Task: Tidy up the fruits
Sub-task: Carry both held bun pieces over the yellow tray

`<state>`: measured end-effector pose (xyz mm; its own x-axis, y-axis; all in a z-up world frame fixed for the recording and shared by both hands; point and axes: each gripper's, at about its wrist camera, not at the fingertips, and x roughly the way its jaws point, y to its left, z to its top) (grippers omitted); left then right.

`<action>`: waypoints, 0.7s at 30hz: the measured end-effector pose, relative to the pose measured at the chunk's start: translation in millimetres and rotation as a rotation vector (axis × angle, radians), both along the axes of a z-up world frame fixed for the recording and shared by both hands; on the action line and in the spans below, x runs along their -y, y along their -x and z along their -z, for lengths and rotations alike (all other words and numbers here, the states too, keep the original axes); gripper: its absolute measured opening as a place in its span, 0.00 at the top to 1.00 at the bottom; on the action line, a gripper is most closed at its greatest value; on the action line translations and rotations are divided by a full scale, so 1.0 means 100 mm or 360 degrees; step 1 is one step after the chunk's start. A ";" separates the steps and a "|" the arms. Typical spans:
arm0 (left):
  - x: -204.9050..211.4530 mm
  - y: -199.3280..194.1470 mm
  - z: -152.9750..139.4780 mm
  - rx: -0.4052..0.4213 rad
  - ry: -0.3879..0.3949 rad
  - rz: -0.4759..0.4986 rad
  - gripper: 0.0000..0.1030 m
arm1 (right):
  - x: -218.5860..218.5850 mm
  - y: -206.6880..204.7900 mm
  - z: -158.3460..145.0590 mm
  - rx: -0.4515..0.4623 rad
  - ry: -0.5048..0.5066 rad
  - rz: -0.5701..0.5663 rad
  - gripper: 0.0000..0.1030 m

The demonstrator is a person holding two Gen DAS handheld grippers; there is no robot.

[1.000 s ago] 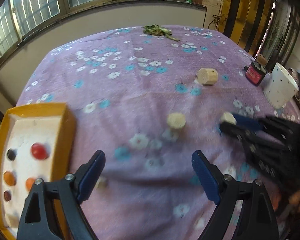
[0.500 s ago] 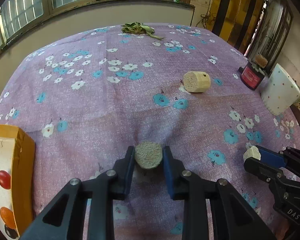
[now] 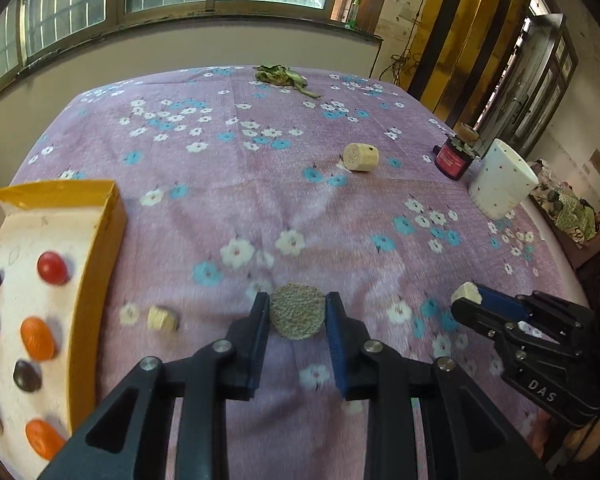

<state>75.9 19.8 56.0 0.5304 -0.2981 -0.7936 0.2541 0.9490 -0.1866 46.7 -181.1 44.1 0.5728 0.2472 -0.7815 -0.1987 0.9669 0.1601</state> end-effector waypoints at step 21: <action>-1.55 0.52 -0.34 0.0110 0.0035 -0.0237 0.71 | -1.50 0.20 -0.28 0.0065 0.0008 -0.0255 0.77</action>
<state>24.0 174.8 89.7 0.6230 -0.2288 -0.7480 0.1236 0.9730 -0.1947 26.2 -30.9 72.0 0.5579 0.3340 -0.7597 -0.3566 0.9231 0.1439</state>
